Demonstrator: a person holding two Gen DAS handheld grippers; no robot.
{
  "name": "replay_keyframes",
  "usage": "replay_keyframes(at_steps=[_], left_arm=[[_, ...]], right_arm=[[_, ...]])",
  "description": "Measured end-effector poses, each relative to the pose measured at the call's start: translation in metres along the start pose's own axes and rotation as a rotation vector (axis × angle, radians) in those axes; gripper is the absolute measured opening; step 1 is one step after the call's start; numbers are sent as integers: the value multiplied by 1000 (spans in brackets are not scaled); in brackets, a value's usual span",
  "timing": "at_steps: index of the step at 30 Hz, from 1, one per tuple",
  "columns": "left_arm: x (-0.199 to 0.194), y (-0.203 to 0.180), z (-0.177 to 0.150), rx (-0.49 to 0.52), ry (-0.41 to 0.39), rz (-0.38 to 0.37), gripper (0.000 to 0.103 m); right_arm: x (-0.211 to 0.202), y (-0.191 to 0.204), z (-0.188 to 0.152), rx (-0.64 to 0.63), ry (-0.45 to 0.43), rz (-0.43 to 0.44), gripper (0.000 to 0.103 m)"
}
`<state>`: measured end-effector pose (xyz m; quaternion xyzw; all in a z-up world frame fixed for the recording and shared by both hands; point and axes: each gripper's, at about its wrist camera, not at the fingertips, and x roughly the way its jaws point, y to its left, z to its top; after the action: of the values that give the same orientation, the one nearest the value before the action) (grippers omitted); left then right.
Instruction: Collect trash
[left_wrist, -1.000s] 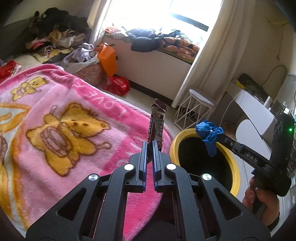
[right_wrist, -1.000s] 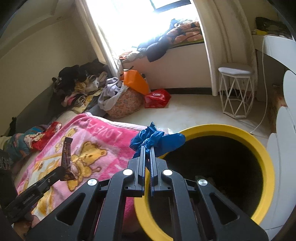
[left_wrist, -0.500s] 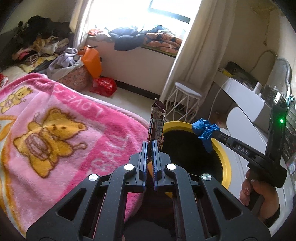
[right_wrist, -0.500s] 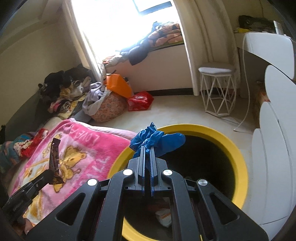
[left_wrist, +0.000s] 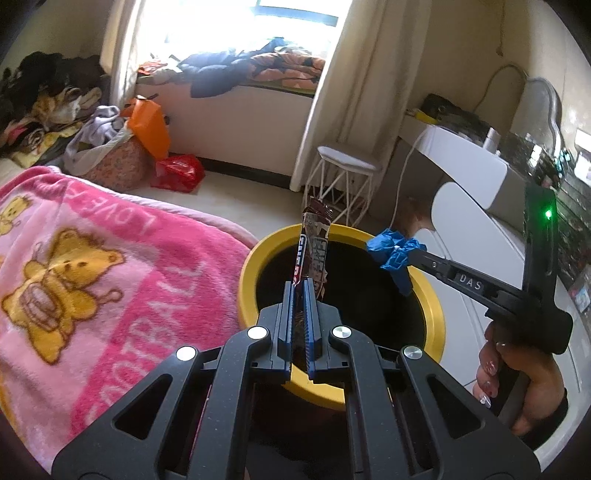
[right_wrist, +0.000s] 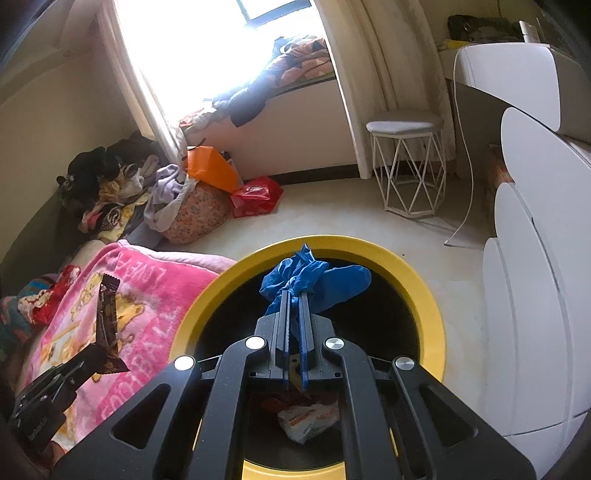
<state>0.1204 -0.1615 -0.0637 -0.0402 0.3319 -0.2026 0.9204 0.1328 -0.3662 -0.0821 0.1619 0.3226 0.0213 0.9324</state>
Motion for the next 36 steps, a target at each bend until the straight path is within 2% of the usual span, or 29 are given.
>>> replay_keyframes(at_steps=[18, 22, 23, 26, 28, 31, 33, 35, 36], left_arm=[[49, -19, -7, 63, 98, -35, 3], [59, -18, -6, 60, 111, -41, 3], [61, -16, -6, 57, 116, -43, 6], [63, -15, -6, 45, 123, -55, 23], [62, -14, -5, 44, 120, -56, 29], [58, -12, -3, 33, 112, -53, 46], [52, -10, -2, 27, 102, -46, 64], [45, -8, -1, 27, 92, -25, 67], [43, -7, 1, 27, 90, -20, 74]], right_arm=[[10, -4, -9, -9, 88, 3, 6], [11, -8, -8, -7, 91, 5, 18], [11, -8, -8, -12, 91, 2, 19], [9, -7, -8, -18, 90, -5, 25], [7, -8, -9, -16, 84, -10, 30], [2, -7, -10, -21, 74, -18, 39], [-3, -5, -10, -26, 62, -21, 46], [-7, -3, -10, -34, 52, -22, 52], [-9, -1, -10, -39, 48, -24, 54]])
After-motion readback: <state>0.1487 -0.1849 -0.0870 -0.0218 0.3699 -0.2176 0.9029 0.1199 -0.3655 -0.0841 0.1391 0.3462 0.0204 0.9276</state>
